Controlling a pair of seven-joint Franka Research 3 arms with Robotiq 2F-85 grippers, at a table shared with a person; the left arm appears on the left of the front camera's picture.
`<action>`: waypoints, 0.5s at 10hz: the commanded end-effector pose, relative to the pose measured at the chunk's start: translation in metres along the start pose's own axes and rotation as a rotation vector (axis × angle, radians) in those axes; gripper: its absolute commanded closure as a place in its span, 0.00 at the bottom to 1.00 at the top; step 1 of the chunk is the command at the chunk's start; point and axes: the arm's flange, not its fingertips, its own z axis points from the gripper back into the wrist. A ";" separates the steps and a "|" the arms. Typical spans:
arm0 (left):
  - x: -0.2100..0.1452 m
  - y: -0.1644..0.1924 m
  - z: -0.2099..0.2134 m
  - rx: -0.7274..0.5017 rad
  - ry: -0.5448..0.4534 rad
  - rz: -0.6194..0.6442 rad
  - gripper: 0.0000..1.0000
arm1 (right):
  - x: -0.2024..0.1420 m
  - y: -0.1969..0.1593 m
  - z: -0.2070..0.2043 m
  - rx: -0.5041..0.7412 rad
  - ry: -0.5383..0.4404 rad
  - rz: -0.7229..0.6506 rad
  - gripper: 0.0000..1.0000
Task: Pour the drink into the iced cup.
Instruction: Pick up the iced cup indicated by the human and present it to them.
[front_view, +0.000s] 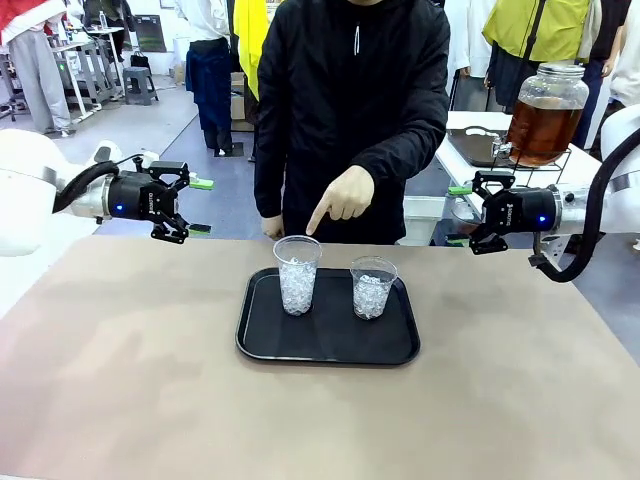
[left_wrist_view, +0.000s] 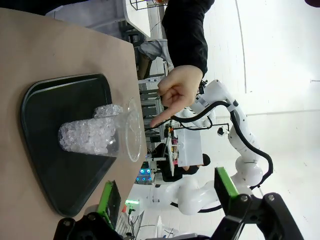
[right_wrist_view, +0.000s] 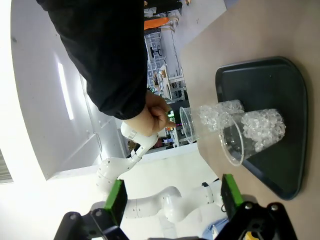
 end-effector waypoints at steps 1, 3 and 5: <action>0.000 -0.002 0.001 0.004 -0.001 0.005 0.00 | 0.000 0.001 0.000 0.002 -0.001 0.000 0.00; 0.000 -0.002 0.001 0.004 -0.001 0.005 0.00 | 0.000 0.001 0.000 0.002 -0.001 0.000 0.00; 0.000 -0.002 0.001 0.004 -0.001 0.005 0.00 | 0.000 0.001 0.000 0.002 -0.001 0.000 0.00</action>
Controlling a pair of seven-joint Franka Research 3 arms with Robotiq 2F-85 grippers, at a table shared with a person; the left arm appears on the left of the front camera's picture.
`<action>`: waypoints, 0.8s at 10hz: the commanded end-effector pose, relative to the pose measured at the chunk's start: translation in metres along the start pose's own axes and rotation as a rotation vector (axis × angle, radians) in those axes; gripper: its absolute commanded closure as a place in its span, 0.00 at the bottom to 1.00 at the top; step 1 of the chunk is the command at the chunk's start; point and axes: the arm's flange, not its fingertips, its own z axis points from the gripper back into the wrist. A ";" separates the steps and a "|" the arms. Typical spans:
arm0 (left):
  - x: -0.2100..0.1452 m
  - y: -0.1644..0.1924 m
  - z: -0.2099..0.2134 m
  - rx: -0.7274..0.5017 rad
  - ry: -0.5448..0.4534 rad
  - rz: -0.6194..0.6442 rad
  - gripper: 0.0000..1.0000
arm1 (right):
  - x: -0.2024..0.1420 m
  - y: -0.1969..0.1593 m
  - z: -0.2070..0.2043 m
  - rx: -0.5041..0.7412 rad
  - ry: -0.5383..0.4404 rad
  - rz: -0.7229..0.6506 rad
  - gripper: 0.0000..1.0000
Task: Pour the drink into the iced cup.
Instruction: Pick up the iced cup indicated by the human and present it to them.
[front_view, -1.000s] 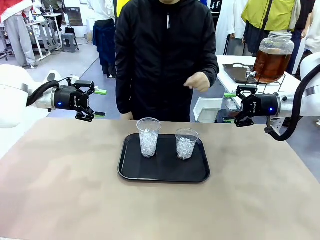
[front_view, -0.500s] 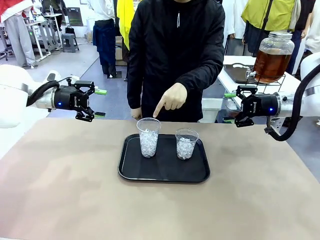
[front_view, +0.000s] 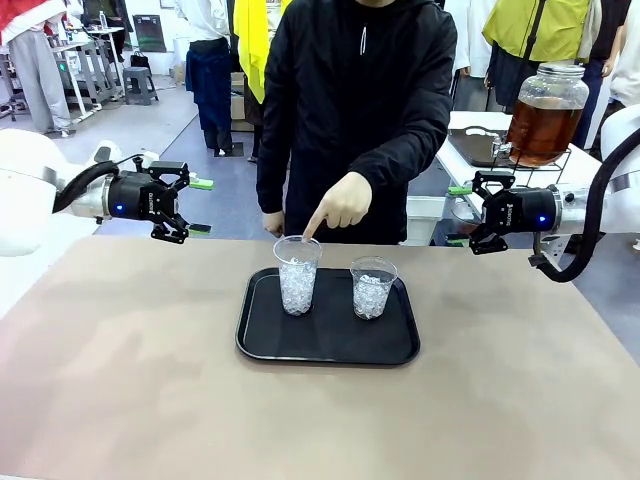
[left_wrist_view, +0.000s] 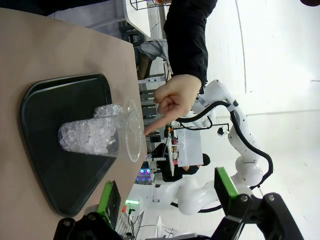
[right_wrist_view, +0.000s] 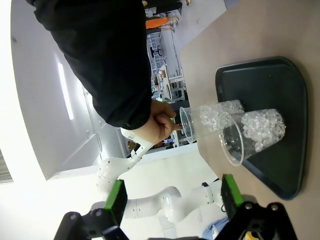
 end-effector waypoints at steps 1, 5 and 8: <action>0.000 -0.002 0.001 0.004 -0.001 0.005 0.00 | 0.000 0.001 0.000 0.002 -0.001 0.000 0.00; 0.003 0.001 0.002 -0.030 0.029 -0.069 0.00 | 0.000 0.001 0.000 0.002 -0.001 0.000 0.00; 0.002 0.007 0.004 -0.099 0.075 -0.454 0.00 | 0.000 0.001 0.000 0.002 -0.001 0.000 0.00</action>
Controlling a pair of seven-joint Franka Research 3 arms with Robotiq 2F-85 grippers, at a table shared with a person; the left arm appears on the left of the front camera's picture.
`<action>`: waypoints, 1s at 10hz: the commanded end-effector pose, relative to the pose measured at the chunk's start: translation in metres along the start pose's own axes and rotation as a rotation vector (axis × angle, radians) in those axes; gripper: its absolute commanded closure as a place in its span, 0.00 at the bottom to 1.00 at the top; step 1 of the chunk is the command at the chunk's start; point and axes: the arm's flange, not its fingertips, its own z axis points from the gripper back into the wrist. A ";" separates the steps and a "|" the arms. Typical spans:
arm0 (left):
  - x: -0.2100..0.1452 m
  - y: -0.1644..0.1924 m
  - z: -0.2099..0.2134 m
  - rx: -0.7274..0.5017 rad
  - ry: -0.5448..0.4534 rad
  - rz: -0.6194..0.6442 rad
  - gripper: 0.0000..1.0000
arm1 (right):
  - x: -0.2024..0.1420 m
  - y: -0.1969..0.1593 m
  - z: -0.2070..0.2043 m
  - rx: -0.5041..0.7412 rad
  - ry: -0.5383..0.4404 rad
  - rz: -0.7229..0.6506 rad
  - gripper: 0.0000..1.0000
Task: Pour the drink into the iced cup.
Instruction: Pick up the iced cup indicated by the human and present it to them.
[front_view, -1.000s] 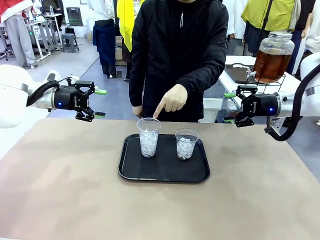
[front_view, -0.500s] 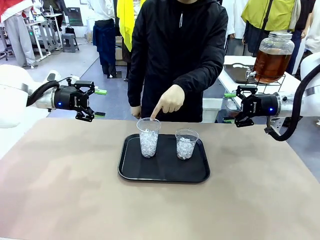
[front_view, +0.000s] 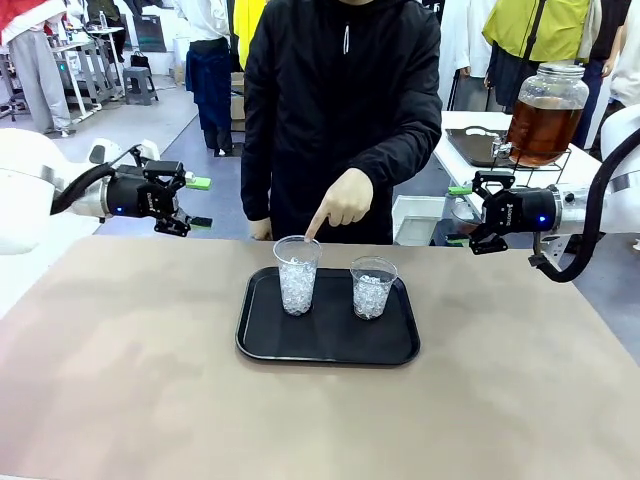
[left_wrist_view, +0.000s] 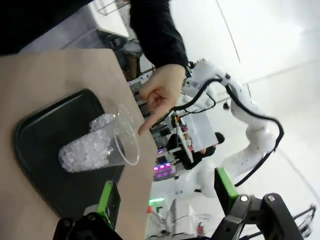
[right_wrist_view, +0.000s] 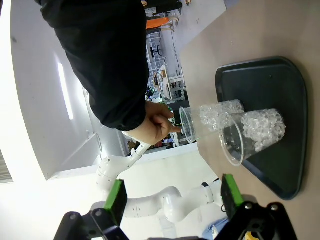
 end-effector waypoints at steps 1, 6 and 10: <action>-0.007 0.009 0.003 -0.038 0.038 -0.221 0.00 | 0.000 0.001 0.000 0.002 -0.001 0.000 0.00; -0.007 0.007 -0.002 -0.014 0.030 -0.298 0.00 | 0.000 0.001 0.000 0.002 -0.001 0.000 0.00; -0.011 0.013 -0.009 0.004 0.018 -0.507 0.00 | 0.000 0.001 0.000 0.002 -0.001 0.000 0.00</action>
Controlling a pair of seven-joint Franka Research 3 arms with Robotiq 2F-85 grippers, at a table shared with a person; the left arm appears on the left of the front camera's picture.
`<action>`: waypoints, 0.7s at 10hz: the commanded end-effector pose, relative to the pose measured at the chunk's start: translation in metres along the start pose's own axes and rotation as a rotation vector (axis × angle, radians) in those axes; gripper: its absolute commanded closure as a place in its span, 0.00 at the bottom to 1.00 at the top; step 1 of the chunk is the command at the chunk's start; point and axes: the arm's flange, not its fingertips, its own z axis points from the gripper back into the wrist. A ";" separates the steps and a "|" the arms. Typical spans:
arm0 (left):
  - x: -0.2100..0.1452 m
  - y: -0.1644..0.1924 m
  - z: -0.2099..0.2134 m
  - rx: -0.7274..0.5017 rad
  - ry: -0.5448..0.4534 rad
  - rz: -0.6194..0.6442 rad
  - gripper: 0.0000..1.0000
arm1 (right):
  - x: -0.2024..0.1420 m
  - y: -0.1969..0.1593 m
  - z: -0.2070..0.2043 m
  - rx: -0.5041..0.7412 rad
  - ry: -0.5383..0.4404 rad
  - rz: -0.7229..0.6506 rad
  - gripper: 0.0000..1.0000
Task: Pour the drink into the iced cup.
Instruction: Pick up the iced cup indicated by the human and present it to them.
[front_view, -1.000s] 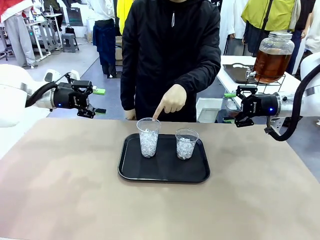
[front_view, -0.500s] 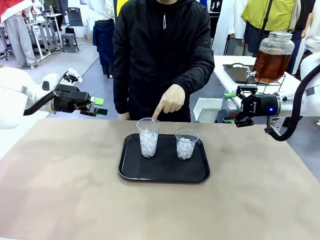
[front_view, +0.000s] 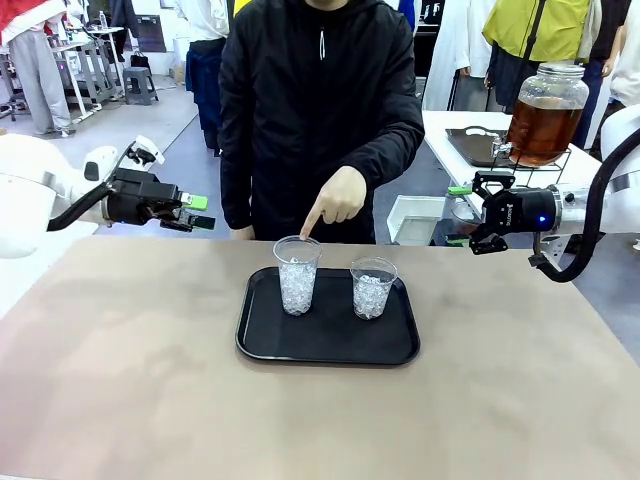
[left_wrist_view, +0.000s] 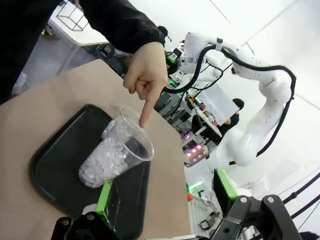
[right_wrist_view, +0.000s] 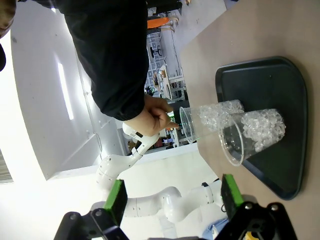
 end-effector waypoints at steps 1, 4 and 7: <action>-0.008 0.006 -0.010 0.003 -0.026 -0.231 0.00 | 0.000 0.001 0.000 0.002 -0.001 0.000 0.00; -0.022 0.013 -0.028 0.063 -0.032 -0.539 0.00 | 0.000 0.001 0.000 0.002 -0.001 0.000 0.00; -0.038 0.012 -0.042 0.109 -0.050 -0.701 0.00 | 0.000 0.001 0.000 0.002 -0.001 0.000 0.00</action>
